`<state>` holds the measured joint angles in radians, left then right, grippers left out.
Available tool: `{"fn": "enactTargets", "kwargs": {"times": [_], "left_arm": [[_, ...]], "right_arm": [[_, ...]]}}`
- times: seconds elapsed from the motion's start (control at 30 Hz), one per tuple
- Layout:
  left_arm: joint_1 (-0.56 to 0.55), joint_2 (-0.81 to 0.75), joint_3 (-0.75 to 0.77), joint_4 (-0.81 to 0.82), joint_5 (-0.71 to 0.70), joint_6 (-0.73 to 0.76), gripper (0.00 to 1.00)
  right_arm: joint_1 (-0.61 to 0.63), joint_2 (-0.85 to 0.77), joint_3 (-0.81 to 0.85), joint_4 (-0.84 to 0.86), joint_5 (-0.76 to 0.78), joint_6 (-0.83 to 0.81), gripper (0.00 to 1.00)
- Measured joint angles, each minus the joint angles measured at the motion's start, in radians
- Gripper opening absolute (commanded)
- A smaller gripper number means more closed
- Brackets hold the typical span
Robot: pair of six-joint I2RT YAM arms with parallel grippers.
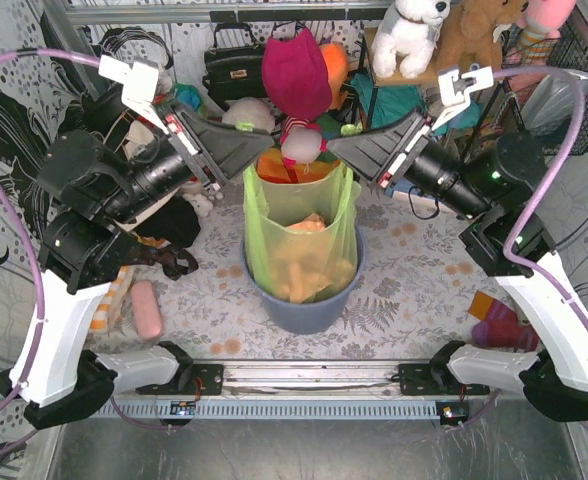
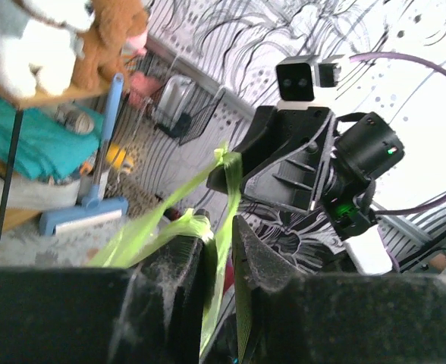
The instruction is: Tie the trash bag
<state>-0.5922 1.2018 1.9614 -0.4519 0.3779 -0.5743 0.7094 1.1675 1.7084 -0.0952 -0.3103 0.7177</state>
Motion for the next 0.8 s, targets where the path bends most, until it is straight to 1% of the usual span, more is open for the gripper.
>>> {"fn": "enactTargets", "kwargs": {"times": [0.13, 0.23, 0.3, 0.37, 0.43, 0.5, 0.53, 0.63, 0.67, 0.73, 0.8], "left_arm": [[0.006, -0.053, -0.154, 0.041, -0.013, -0.008, 0.29], [0.012, -0.039, -0.183, 0.049, -0.019, -0.012, 0.26], [0.014, -0.019, -0.164, 0.050, -0.019, -0.007, 0.23], [0.017, 0.004, -0.117, 0.051, -0.017, 0.004, 0.22], [0.017, 0.009, -0.080, 0.060, -0.008, 0.018, 0.22], [0.017, -0.006, -0.067, 0.070, 0.000, 0.029, 0.23], [0.017, -0.017, -0.068, 0.072, 0.001, 0.032, 0.25], [0.017, -0.068, -0.107, 0.083, 0.001, 0.032, 0.47], [0.017, -0.089, -0.132, 0.086, -0.002, 0.029, 0.53], [0.017, -0.121, -0.186, 0.087, -0.009, 0.021, 0.59], [0.017, -0.144, -0.223, 0.079, -0.016, 0.010, 0.61]], "right_arm": [[0.000, -0.062, -0.140, 0.030, 0.029, 0.000, 0.36], [0.000, -0.053, -0.147, 0.029, 0.047, -0.002, 0.34], [0.000, -0.023, -0.096, 0.022, 0.046, -0.008, 0.30], [0.000, 0.020, -0.011, 0.023, 0.036, -0.018, 0.25], [0.000, 0.051, 0.066, 0.031, 0.014, -0.027, 0.26], [0.000, 0.058, 0.108, 0.045, -0.010, -0.027, 0.29], [0.000, 0.054, 0.115, 0.053, -0.020, -0.027, 0.32], [0.000, 0.015, 0.085, 0.060, -0.026, -0.026, 0.44], [0.000, -0.005, 0.061, 0.050, -0.017, -0.024, 0.50], [0.001, -0.045, 0.012, 0.009, 0.023, -0.024, 0.57], [0.001, -0.075, -0.020, -0.050, 0.083, -0.023, 0.59]]}}
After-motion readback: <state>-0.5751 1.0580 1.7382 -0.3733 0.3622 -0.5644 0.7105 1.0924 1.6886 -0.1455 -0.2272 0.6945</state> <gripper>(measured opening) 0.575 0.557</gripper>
